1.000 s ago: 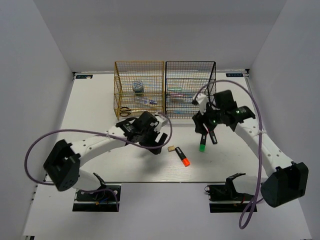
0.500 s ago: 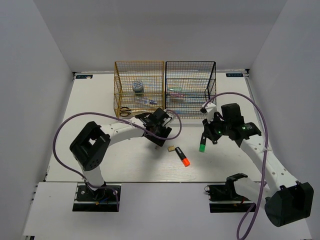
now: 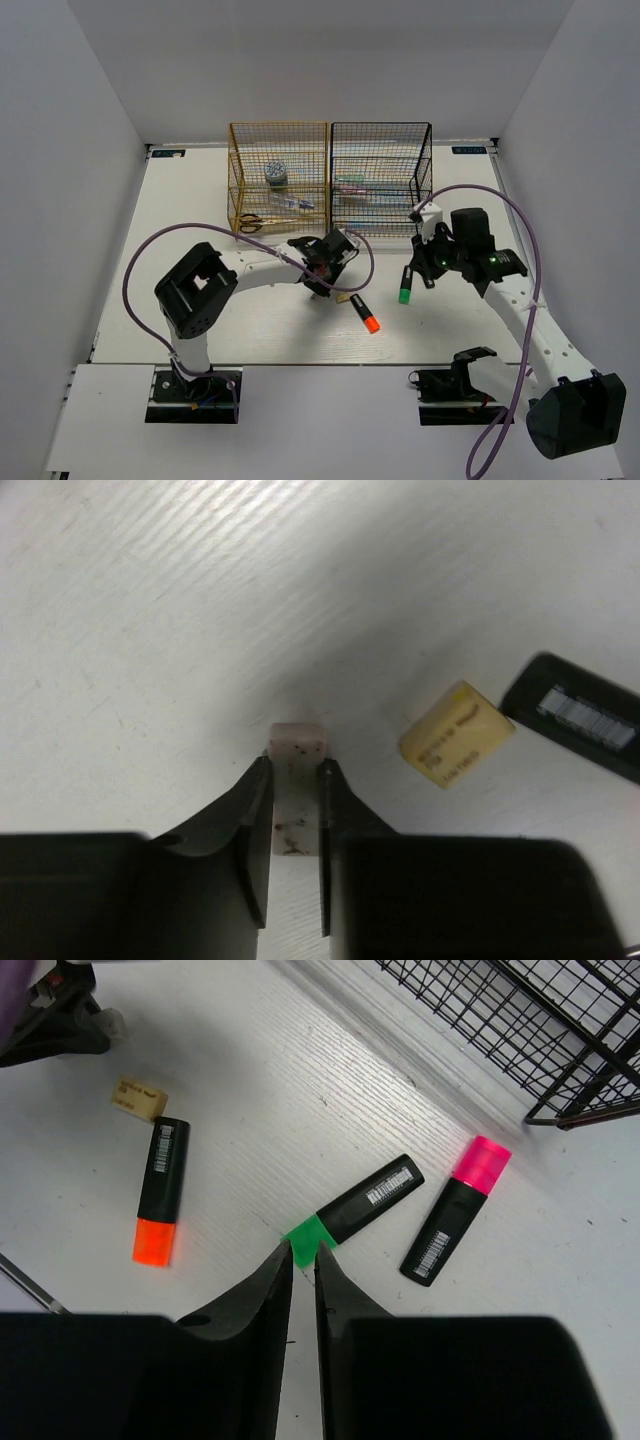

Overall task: Sort the stationery into containers
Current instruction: Pick up the stationery from the center of the board, then place the stationery in the storage box.

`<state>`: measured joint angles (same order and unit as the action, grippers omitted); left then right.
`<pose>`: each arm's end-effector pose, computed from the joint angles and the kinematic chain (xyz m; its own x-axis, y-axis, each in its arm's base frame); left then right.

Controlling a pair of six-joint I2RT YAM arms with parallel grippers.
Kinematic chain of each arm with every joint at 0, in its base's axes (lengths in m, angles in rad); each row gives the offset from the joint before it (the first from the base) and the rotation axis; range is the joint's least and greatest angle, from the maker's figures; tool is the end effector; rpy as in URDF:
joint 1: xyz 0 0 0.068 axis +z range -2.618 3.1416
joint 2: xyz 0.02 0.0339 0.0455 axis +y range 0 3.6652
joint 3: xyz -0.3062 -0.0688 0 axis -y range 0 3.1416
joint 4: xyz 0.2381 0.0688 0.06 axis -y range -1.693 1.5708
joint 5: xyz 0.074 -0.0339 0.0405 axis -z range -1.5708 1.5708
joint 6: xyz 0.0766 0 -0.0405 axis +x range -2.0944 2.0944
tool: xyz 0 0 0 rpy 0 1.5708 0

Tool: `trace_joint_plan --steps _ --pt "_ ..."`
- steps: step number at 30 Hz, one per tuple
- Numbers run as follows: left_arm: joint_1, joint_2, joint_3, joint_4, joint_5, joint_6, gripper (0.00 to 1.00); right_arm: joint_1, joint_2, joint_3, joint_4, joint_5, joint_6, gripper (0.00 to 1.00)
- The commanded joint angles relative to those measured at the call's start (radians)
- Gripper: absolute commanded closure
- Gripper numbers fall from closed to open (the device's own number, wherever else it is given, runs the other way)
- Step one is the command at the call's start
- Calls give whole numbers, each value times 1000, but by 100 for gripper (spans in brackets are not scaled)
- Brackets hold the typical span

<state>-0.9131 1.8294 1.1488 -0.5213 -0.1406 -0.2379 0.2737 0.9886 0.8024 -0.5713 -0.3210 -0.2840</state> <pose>0.2378 -0.2903 0.1666 -0.7315 0.5653 -0.3812 0.5971 0.8010 0.0421 0.1892 0.0782 0.2834 -0.5013 -0.4169 -0.7582 -0.6434 0.7655 0.0045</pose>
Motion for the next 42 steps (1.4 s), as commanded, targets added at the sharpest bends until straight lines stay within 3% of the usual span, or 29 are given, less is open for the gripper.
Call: trace_joint_plan --steps 1,3,5,7,8,9,10,11,15,16,18,19,22,26,27,28,31,36,42 --pt "-7 25 9 -14 -56 -9 81 -16 -30 -8 36 -30 23 82" --pt "-4 18 11 -22 -63 -17 100 -20 -36 -5 34 -33 23 82" --pt "-6 -15 15 -43 -54 -18 100 -30 -36 -9 36 -21 19 72" --pt "-3 -82 48 -62 -30 -15 100 -33 -36 -6 24 -16 2 34" --pt "0 -96 63 -81 -21 -9 100 -33 -31 -9 19 -4 0 22" --pt "3 -108 115 -100 -10 12 100 -34 -27 -5 4 -6 -3 28" --pt "13 -128 187 -115 -2 25 100 -37 -21 -3 -2 -9 -35 58" --pt "34 -128 271 -165 10 32 100 -36 -21 -2 -19 -22 -43 100" --pt "120 -33 628 -233 160 84 100 -42 -37 -15 -32 -93 -69 100" --pt "156 11 723 -235 173 86 100 -45 -39 -16 -29 -95 -69 94" --pt "181 85 816 -233 238 88 100 -45 -36 -17 -29 -93 -64 90" --pt "206 138 948 -233 249 69 100 -44 -39 -17 -27 -92 -63 90" --pt "240 229 1052 -188 301 60 100 -44 -39 -20 -25 -99 -64 89" --pt "264 209 887 36 340 12 100 -50 -41 -31 -18 -104 -63 89" --pt "267 194 808 196 351 -6 100 -51 -42 -29 -16 -108 -63 89" --pt "272 174 740 252 351 -33 100 -51 -41 -32 -13 -110 -63 89" --pt "278 186 698 412 357 -73 100 -50 -39 -42 -7 -110 -63 89" --pt "280 252 773 395 357 -83 100 -50 -38 -46 -4 -119 -69 89" --pt "302 238 729 452 394 -156 100 -54 -41 -48 -2 -119 -72 89"
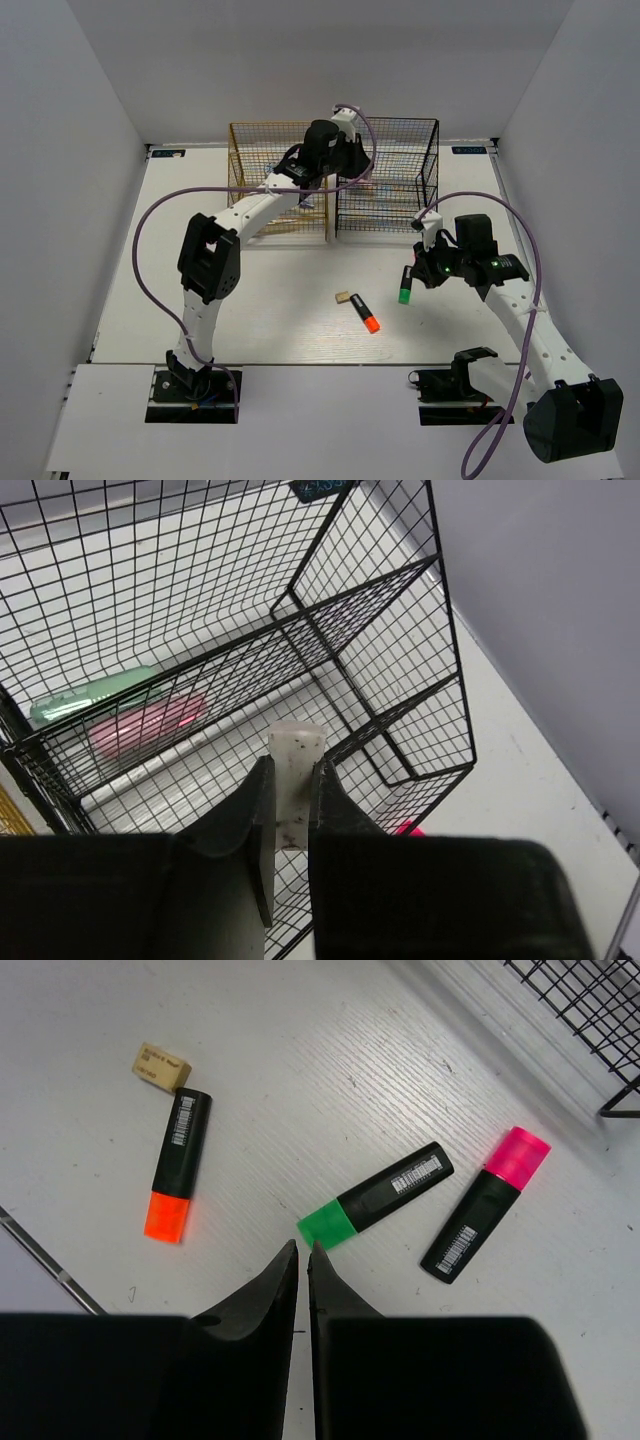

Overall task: Sort the stationery into containers
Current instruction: Place the stationery in the storage box.

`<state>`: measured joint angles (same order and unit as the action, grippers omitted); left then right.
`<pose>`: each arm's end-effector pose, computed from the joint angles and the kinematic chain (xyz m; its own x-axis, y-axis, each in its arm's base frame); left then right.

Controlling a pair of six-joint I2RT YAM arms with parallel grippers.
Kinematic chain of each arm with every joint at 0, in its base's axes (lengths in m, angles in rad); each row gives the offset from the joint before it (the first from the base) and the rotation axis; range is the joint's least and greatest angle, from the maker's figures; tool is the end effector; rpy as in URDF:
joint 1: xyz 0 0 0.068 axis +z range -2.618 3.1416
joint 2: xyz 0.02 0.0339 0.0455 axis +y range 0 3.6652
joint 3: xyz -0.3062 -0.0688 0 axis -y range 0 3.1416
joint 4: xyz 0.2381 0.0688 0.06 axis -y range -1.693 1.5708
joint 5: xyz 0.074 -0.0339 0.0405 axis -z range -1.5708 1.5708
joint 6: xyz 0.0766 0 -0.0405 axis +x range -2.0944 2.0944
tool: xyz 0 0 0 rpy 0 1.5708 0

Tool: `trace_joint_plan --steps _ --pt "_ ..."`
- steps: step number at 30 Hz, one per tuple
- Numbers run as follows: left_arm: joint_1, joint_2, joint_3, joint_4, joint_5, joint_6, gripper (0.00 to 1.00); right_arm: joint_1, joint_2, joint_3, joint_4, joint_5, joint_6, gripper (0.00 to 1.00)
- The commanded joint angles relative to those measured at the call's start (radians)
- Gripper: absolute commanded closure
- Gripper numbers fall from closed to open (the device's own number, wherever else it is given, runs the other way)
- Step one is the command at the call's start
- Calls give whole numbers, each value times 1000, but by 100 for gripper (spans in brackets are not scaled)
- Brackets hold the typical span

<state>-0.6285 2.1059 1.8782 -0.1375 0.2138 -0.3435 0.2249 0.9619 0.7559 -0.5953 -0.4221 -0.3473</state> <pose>0.4440 -0.3428 0.3284 -0.5195 -0.0293 -0.8540 0.5946 0.7053 -0.3859 0.1785 0.0730 0.2714 -0.4946 -0.4316 -0.7544 -0.6909 0.7219 0.0399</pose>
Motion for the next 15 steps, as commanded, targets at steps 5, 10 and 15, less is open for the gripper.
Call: trace_joint_plan --steps 5,10,15 --pt "23 -50 -33 105 50 -69 100 -6 -8 0 23 -27 -5 89" --pt "24 -23 -18 131 -17 -69 100 -7 -9 -3 20 -40 -1 89" --pt "26 9 -11 182 -56 -77 100 -6 3 -3 14 -49 -4 89"
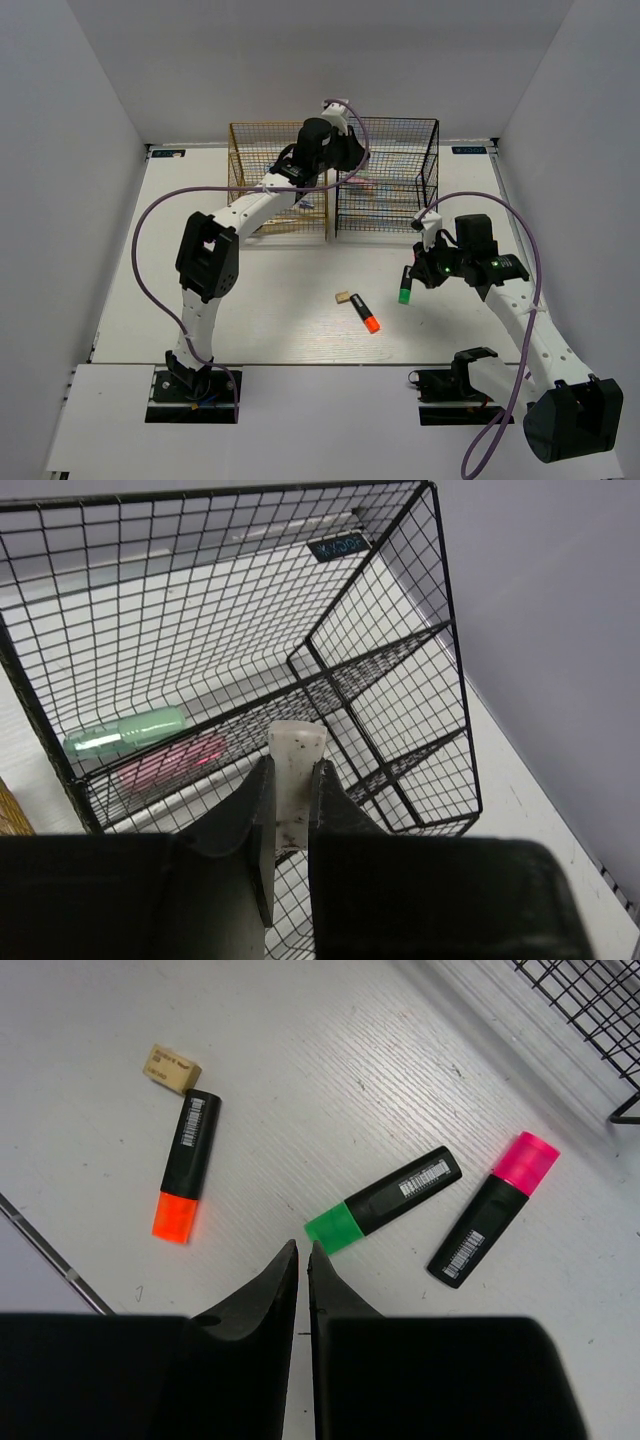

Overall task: Sort the stationery into containers
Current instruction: Place the stationery in the storage box.

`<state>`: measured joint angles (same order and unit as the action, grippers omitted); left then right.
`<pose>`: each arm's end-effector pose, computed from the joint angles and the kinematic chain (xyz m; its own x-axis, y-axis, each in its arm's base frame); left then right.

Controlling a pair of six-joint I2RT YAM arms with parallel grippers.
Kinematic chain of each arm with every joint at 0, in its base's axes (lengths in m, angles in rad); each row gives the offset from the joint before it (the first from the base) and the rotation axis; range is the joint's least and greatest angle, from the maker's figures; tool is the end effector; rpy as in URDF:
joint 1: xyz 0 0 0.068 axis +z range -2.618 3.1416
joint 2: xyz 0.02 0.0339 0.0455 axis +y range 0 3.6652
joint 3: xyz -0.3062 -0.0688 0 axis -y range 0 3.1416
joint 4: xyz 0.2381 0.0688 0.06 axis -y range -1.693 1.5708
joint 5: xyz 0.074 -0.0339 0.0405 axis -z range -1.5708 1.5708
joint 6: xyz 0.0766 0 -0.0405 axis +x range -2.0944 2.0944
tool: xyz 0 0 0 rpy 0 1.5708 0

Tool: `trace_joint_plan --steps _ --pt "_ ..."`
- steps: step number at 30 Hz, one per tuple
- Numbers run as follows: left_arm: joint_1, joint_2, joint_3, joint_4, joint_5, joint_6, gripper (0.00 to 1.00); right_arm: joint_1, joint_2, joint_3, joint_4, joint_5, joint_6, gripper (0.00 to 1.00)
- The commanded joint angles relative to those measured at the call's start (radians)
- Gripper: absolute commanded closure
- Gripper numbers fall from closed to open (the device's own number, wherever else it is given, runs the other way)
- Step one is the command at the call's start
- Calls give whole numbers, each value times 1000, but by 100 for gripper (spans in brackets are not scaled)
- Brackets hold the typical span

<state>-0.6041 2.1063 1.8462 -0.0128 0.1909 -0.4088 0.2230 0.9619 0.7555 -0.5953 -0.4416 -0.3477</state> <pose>0.4571 -0.3332 0.3334 -0.4850 -0.1395 -0.8633 0.5616 0.7071 -0.4297 0.1779 0.0739 0.2717 -0.4919 -0.4274 -0.7585 -0.6993 0.7130 0.0517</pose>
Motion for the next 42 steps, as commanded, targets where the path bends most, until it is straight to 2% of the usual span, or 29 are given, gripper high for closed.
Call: trace_joint_plan --steps 1,8,13,16,23,31,37,42 --pt "1 9 21 56 -48 -7 100 -7 3 -2 14 -34 -7 89" --pt "0 30 -10 43 -70 16 99 -7 -3 -2 12 -40 -8 87" --pt "-6 44 -13 36 -110 45 90 -13 -3 -1 6 -52 -13 87" --pt "-6 44 -16 30 -120 53 75 -14 -2 -1 6 -54 -11 87" --pt "-13 -3 -99 19 -172 88 54 -21 -3 1 2 -63 -13 87" --pt "-20 -35 -123 -16 -248 134 50 -34 -6 4 0 -69 -7 87" --pt "-31 -45 -127 -18 -252 148 42 -36 -2 4 -3 -77 -5 87" --pt "-37 -35 -96 -50 -252 151 43 -42 -5 8 -4 -80 -5 87"
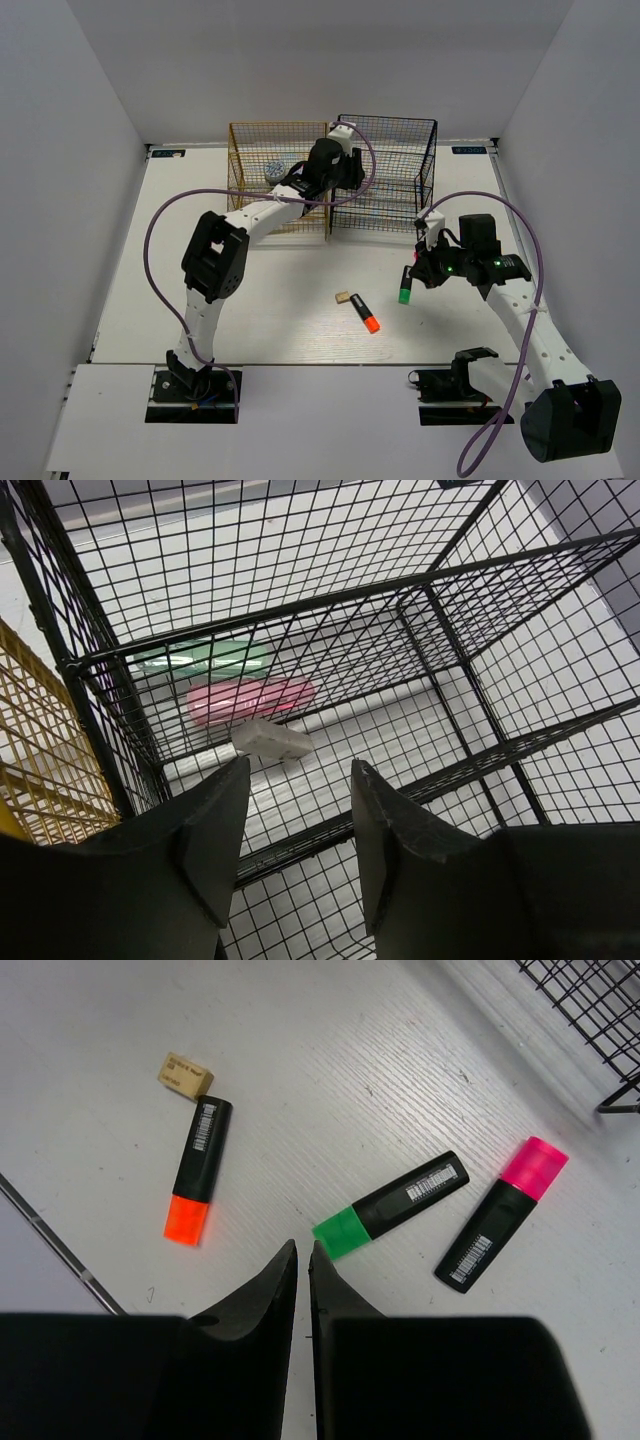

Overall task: Sort the stationery into containers
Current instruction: Place the stationery in the storage box, then pick up the stationery from the center of the board.

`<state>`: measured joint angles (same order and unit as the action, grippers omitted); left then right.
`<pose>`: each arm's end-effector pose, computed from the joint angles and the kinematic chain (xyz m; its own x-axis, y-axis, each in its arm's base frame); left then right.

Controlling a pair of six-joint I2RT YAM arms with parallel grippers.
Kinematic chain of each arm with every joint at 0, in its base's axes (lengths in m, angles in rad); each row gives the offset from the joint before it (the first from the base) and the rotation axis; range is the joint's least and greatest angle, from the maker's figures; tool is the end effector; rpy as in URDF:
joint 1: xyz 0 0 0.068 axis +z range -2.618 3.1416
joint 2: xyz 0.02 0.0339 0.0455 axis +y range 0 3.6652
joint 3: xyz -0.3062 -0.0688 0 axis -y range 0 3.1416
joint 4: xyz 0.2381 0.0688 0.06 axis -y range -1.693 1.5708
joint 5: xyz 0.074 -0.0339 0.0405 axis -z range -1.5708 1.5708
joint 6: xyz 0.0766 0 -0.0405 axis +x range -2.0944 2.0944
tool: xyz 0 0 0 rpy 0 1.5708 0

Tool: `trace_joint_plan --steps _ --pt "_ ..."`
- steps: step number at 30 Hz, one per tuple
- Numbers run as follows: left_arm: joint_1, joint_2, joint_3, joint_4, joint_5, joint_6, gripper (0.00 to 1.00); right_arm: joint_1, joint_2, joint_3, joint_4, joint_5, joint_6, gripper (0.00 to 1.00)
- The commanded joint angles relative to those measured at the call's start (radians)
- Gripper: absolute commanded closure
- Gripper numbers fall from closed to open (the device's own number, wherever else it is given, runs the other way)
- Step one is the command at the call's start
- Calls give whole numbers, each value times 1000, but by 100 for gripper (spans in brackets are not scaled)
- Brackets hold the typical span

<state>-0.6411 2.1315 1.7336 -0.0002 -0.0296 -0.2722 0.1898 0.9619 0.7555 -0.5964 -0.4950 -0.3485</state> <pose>0.4537 -0.3357 0.2775 -0.4541 0.0036 -0.8909 0.4712 0.8496 -0.2368 0.1782 0.0713 0.2729 -0.4966 -0.4014 -0.7696 -0.7019 0.7074 0.0839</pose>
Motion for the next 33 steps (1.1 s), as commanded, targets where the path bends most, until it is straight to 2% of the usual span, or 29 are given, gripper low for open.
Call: trace_joint_plan --steps 1,4,5,6,10,12,15,19,22,23,24,25,27,28,29,30,31,32,33 --pt "-6 -64 15 -66 -35 18 45 -10 -6 7 -2 -30 -4 87" --pt "-11 -68 1 -52 -38 25 43 -10 -8 5 -3 -30 -4 86" --pt "-12 -70 -8 -47 -32 25 35 -10 -8 7 -3 -30 -6 86" --pt "-14 -76 -11 -41 -24 27 31 -13 -9 5 -5 -31 -4 86" --pt "-14 -70 20 -20 25 24 18 -15 -8 5 -8 -40 -7 70" --pt "-12 -62 87 -26 104 14 17 -16 -8 5 -9 -42 -6 68" --pt "-29 -56 168 -38 132 13 17 -19 -5 7 -11 -47 -7 68" --pt "-38 -97 162 -14 137 2 17 -27 -9 5 -13 -51 -9 68" --pt "-48 -163 92 38 141 -7 17 -29 -9 5 -13 -54 -7 68" --pt "-60 -192 64 49 142 4 20 -29 -14 4 -8 -51 -3 73" --pt "-63 -229 54 42 139 10 24 -29 -15 7 -3 -48 0 100" --pt "-65 -246 23 25 137 14 51 -29 -15 -1 0 -45 11 100" --pt "-69 -350 -32 -65 109 13 93 -27 -18 -7 10 -62 6 100" --pt "-71 -379 -84 -96 74 14 100 -26 -17 -8 23 -71 6 100" --pt "-72 -413 -121 -118 63 16 100 -23 -9 -8 23 -86 -18 100" --pt "-71 -532 -193 -188 51 21 100 -20 9 -1 -8 -162 -35 79" --pt "-71 -574 -260 -223 2 28 89 -18 26 7 -31 -213 -97 65" --pt "-71 -658 -293 -256 -16 25 70 -16 43 16 -66 -262 -192 55" --pt "-69 -738 -325 -332 -33 25 52 -10 107 46 -92 -412 -313 48"
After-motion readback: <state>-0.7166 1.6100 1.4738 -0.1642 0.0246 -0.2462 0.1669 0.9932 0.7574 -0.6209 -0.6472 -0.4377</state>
